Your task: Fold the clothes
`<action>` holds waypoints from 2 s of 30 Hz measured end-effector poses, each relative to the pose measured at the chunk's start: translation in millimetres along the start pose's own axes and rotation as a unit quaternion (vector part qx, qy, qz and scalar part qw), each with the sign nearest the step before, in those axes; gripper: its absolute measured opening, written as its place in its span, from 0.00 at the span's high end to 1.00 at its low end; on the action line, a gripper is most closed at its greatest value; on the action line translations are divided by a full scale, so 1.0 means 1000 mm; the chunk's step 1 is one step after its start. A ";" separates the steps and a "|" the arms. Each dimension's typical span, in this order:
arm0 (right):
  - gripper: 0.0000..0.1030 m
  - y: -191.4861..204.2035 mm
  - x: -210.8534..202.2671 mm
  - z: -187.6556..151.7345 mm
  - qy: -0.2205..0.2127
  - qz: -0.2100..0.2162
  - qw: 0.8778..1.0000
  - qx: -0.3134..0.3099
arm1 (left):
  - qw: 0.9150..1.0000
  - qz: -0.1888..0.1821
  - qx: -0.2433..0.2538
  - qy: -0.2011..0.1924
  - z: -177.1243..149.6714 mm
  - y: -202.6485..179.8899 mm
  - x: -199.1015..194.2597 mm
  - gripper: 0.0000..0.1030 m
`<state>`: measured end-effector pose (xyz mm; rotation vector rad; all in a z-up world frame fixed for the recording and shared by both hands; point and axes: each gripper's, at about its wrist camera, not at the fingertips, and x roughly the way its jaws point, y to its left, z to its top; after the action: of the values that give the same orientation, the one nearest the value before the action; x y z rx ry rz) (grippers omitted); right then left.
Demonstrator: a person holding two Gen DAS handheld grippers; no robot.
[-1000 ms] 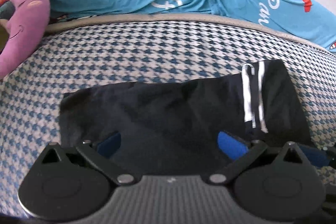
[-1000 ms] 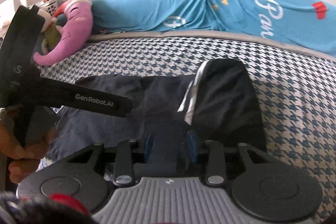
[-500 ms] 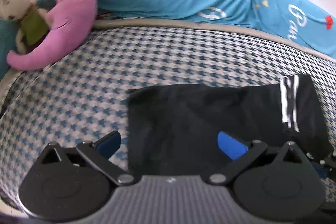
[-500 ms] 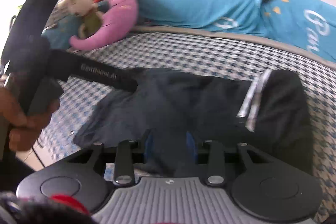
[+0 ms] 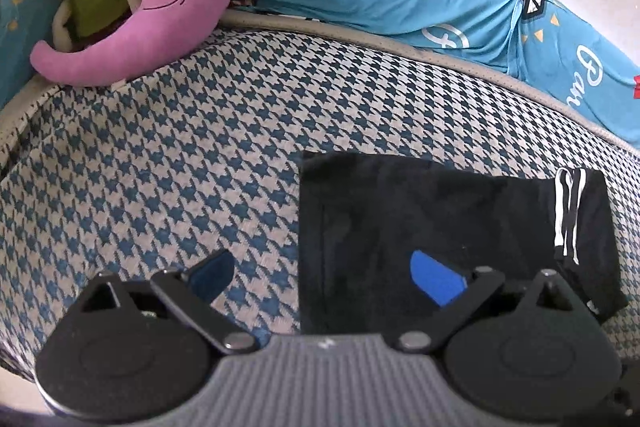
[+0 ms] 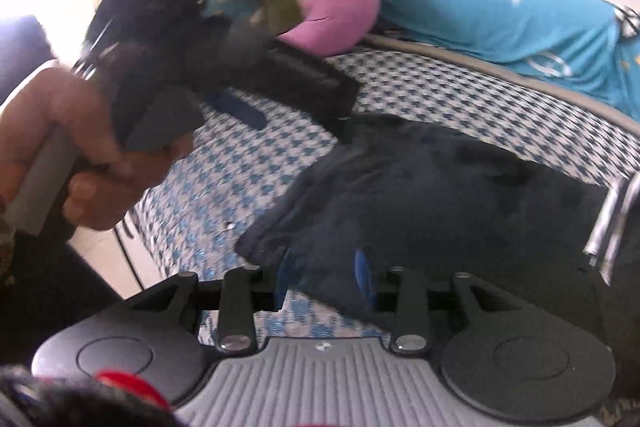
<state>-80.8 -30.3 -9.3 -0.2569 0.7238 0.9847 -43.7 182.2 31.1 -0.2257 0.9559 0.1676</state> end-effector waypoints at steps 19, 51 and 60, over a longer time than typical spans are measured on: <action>0.61 0.051 0.040 -0.009 0.011 0.007 0.990 -0.144 | 0.999 -0.010 -0.030 0.029 0.000 0.021 0.012 0.02; 0.90 -0.002 0.033 0.011 -0.061 0.002 0.998 0.017 | 0.965 -0.211 -0.098 0.121 -0.012 0.013 0.031 0.01; 0.80 0.012 0.045 0.006 -0.026 -0.009 0.999 -0.036 | 0.952 -0.260 -0.088 0.134 -0.013 -0.003 0.032 0.16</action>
<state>-71.9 9.6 -33.2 -0.2986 0.6382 0.9977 -34.9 177.2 -1.8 -0.6694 1.1197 -0.2728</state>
